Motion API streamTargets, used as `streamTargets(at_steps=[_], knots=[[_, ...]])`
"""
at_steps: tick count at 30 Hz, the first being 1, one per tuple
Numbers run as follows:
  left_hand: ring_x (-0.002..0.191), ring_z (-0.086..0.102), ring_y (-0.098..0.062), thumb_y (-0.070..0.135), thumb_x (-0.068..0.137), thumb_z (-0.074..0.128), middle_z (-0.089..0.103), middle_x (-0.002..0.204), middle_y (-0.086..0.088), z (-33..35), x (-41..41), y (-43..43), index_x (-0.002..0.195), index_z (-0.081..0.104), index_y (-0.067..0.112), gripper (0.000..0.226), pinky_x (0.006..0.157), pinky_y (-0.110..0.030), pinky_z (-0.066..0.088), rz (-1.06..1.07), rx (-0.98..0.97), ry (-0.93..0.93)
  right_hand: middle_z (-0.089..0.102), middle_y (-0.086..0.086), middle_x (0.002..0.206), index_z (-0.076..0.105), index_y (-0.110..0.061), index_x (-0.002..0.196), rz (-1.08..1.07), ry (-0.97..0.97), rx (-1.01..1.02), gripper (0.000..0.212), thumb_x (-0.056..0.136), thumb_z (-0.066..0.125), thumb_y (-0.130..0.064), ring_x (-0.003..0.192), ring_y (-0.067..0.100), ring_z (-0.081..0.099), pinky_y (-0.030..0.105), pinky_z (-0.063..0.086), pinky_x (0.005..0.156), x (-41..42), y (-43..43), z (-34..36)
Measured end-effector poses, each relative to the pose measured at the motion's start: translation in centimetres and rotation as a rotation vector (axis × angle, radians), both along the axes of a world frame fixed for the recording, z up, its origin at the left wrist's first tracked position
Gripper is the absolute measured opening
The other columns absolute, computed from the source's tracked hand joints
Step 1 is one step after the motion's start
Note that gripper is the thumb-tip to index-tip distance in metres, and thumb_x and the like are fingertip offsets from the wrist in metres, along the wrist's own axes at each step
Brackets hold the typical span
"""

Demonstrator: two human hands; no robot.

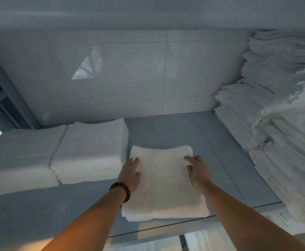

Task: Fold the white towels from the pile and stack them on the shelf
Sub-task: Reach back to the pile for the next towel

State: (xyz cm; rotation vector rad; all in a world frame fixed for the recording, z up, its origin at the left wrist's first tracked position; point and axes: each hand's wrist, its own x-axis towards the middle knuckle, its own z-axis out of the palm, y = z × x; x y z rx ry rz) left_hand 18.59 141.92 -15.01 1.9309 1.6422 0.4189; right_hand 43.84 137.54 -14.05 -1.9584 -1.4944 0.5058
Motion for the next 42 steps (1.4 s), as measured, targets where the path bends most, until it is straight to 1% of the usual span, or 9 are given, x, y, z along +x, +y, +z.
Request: streamTargets(at_steps=[3,6,10,15,21,25,29,33,42], knots=[[0.142,0.020,-0.021,0.012,0.097,0.044,0.009,0.158,-0.004,0.3,0.2,0.5,0.150,0.015,0.019,0.061,0.113,-0.026,0.018,0.023,0.014,-0.078,0.048,0.005,0.116,0.051,-0.011,0.130,0.027,-0.066,0.016,0.038,0.095,0.039,-0.005,0.096,0.020,0.050,0.025,0.039,0.086,0.6,0.6,0.0],[0.143,0.017,-0.021,0.016,0.098,0.043,0.001,0.159,-0.002,0.4,0.6,0.6,0.150,0.007,0.020,0.064,0.114,-0.030,0.020,-0.004,-0.023,0.007,0.045,0.008,0.131,0.049,-0.020,0.127,-0.064,-0.093,-0.201,0.034,0.096,0.036,-0.018,0.115,0.028,0.046,0.033,0.038,0.095,0.1,0.9,-0.1],[0.145,0.001,-0.021,0.019,0.096,0.038,-0.005,0.158,0.000,0.4,2.2,0.0,0.149,0.013,0.025,0.058,0.117,-0.039,0.010,0.057,0.271,0.298,0.004,0.001,0.159,0.026,-0.025,0.146,0.024,-0.507,-0.110,0.054,0.093,0.032,-0.017,0.145,0.026,0.004,0.041,0.004,0.118,-1.9,0.6,-0.5],[0.142,-0.016,-0.012,0.037,0.100,0.016,-0.005,0.158,0.004,-2.0,5.7,-1.6,0.149,0.002,0.027,0.052,0.113,-0.037,-0.016,-0.276,0.221,0.366,-0.007,-0.007,0.159,0.003,-0.032,0.150,0.351,-0.477,-0.240,0.053,0.099,0.016,-0.040,0.144,0.016,-0.016,0.049,-0.016,0.115,-6.2,1.0,-2.4],[0.143,-0.017,-0.014,0.053,0.096,0.011,-0.015,0.156,0.008,-2.8,1.5,0.3,0.148,-0.004,0.035,0.058,0.115,-0.043,-0.007,-0.223,0.161,0.501,-0.022,-0.011,0.154,-0.011,-0.033,0.148,0.164,-0.580,-0.406,0.057,0.096,0.007,-0.053,0.144,0.013,-0.019,0.056,-0.011,0.113,-1.1,1.1,-2.3],[0.145,0.001,-0.025,0.041,0.096,0.038,-0.007,0.158,0.001,-1.9,0.4,-1.1,0.149,0.014,0.027,0.060,0.116,-0.037,0.012,-0.109,0.076,0.230,-0.015,0.001,0.158,-0.011,-0.025,0.149,0.084,-0.383,-0.416,0.066,0.098,0.024,-0.049,0.146,0.026,-0.001,0.050,0.009,0.117,-0.4,-0.3,-1.4],[0.116,0.050,-0.029,0.037,0.094,0.047,0.027,0.143,-0.010,-1.2,-0.3,-3.2,0.146,0.022,0.028,0.059,0.097,-0.034,0.044,0.085,-0.045,0.020,0.041,0.019,0.138,0.011,-0.014,0.148,-0.078,-0.211,-0.315,0.070,0.094,0.045,-0.043,0.123,0.036,0.043,0.045,0.039,0.101,-0.4,-1.9,-1.0],[0.116,0.051,-0.031,0.041,0.094,0.045,0.044,0.136,-0.016,-0.1,-0.7,-3.0,0.148,0.013,0.036,0.063,0.097,-0.034,0.043,0.063,-0.168,0.062,0.051,0.019,0.127,0.032,-0.011,0.137,-0.094,-0.131,-0.333,0.059,0.091,0.053,-0.039,0.114,0.037,0.052,0.042,0.045,0.093,0.1,-2.0,0.0],[0.116,0.050,-0.029,0.048,0.090,0.051,0.035,0.147,-0.007,1.4,-1.9,-2.9,0.147,-0.002,0.040,0.078,0.082,-0.034,0.052,-0.019,-0.420,0.147,0.052,0.014,0.133,0.019,-0.016,0.144,-0.027,-0.034,-0.509,0.070,0.089,0.053,-0.042,0.117,0.036,0.053,0.040,0.045,0.092,0.9,-1.5,-0.1]])
